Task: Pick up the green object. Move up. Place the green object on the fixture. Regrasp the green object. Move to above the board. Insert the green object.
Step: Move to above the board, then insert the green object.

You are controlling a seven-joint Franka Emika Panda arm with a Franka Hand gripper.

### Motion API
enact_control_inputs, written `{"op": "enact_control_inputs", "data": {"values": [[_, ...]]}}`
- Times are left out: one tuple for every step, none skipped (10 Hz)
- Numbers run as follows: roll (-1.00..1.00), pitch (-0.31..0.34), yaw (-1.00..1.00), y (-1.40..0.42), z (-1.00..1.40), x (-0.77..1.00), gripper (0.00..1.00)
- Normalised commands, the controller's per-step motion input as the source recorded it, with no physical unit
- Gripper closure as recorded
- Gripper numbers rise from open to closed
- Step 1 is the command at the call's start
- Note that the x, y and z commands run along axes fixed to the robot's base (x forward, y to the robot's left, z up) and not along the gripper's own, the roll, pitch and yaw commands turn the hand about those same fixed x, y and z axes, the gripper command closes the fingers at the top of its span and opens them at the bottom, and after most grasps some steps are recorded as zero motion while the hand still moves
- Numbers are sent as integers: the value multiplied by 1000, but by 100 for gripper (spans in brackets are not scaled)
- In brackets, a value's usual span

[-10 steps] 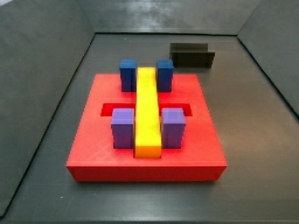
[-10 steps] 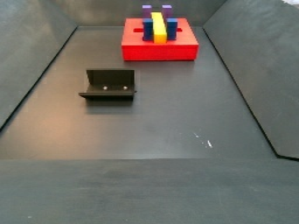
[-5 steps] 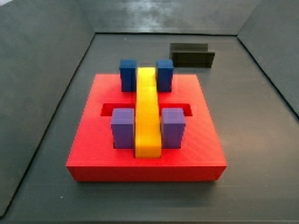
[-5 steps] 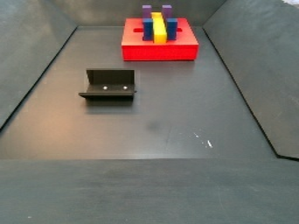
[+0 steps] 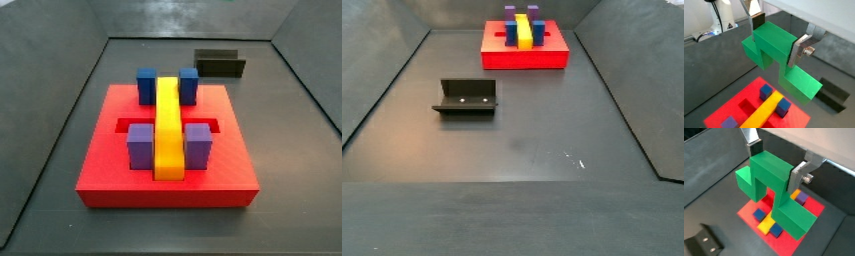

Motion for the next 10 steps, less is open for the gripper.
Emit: {"op": "enact_control_inputs", "data": {"values": [[-366,-17,-9,33,2,-56,100],[-232,-23,-6,20,3,-45,100],[0,0,0,37,0,0,100],[0,0,0,103,0,0,100],[-31,0,0,0,0,86,100],[-471,-120,-14,74,-34,0,100],[-500,-154,0,31,0,0,100],[-500,-139,83,0,0,69,100],[-469,-147,111,-80,-54,54,100],[-401,-141,109,-134,-197,14,100]]}}
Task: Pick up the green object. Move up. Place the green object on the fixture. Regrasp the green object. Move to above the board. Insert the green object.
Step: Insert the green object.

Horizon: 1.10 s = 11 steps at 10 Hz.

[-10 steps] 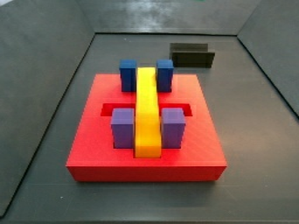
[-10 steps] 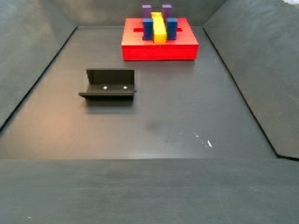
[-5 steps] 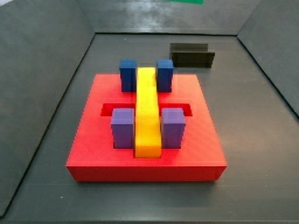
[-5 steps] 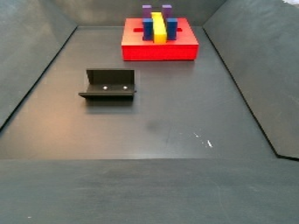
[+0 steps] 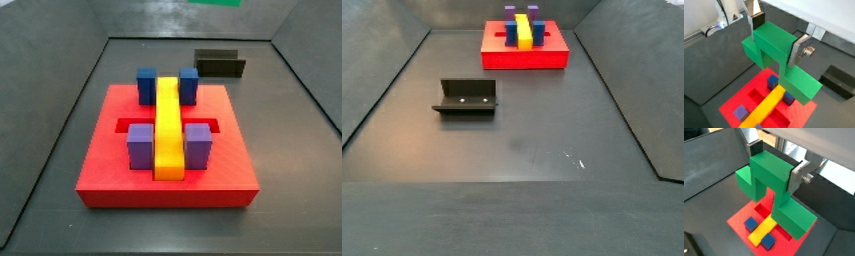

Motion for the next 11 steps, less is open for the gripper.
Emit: {"op": "enact_control_inputs", "data": {"values": [[-203,-121,157,-200,-377,0,100],[-21,-120,163,-277,-489,-140,100],[0,-111,217,-271,-594,-109,100],[0,-107,240,-234,-523,-157,100],[0,-99,203,-206,-486,-69,100],[0,-107,220,-169,-534,-54,100],[0,-104,169,-57,-480,0,100],[-4,-120,117,-69,-471,0,100],[-39,-117,86,-17,-400,0,100],[-53,-104,60,0,-354,0,100],[-44,-93,9,0,-320,0,100]]}}
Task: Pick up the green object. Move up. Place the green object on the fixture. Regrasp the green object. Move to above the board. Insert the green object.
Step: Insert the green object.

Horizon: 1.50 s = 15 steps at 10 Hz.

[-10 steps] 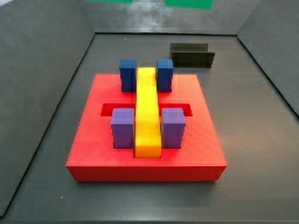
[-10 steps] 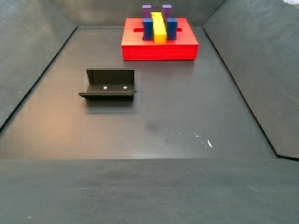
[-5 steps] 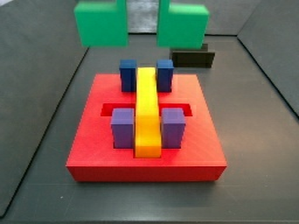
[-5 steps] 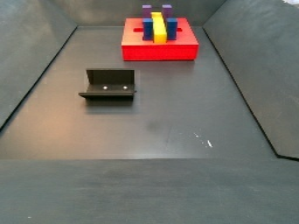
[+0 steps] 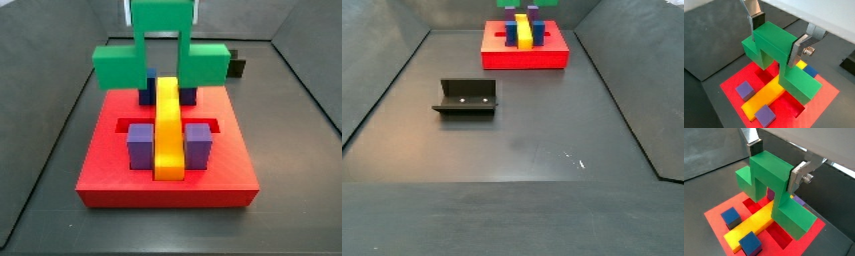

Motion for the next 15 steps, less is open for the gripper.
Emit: {"op": "enact_control_inputs", "data": {"values": [[-30,-84,9,0,-323,14,100],[-3,-77,37,0,-329,49,100],[-11,-89,51,0,-354,131,100],[-6,-84,57,0,-354,149,100],[0,-71,46,0,-334,97,100],[56,-44,26,0,-323,6,100],[66,-23,46,0,-234,0,100],[100,0,0,0,-106,0,100],[64,0,0,0,-89,0,100],[10,0,0,0,0,0,100],[7,0,0,0,-31,0,100],[0,-10,0,0,-154,66,100],[27,-30,0,0,-169,54,100],[30,-37,0,0,-194,49,100],[24,-30,0,0,-191,57,100]]}}
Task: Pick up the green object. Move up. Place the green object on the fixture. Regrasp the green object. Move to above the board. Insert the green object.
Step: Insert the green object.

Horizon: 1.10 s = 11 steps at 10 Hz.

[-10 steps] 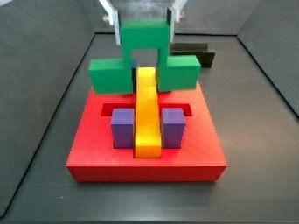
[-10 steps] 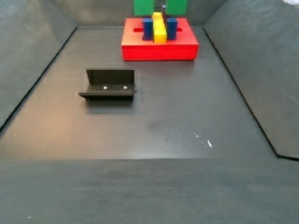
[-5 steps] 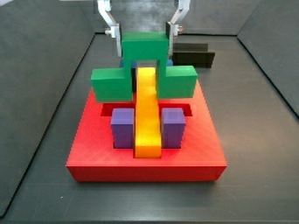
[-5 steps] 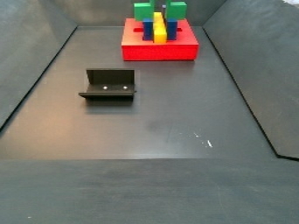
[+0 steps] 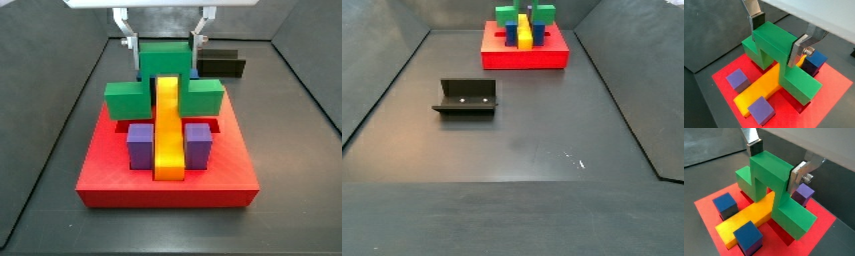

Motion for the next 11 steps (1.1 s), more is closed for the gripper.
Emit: {"op": "enact_control_inputs", "data": {"values": [[24,-16,0,0,-174,6,100],[20,-10,0,0,-160,0,100],[29,-11,0,0,-149,0,100],[0,-36,0,0,-174,29,100],[-71,-66,20,0,-111,217,100],[-79,-79,23,0,-106,234,100],[-36,-73,11,0,-154,151,100],[-11,-61,20,0,-169,80,100],[0,-46,31,0,-160,11,100],[0,-36,0,0,-129,0,100],[-26,-23,0,0,-100,0,100]]}}
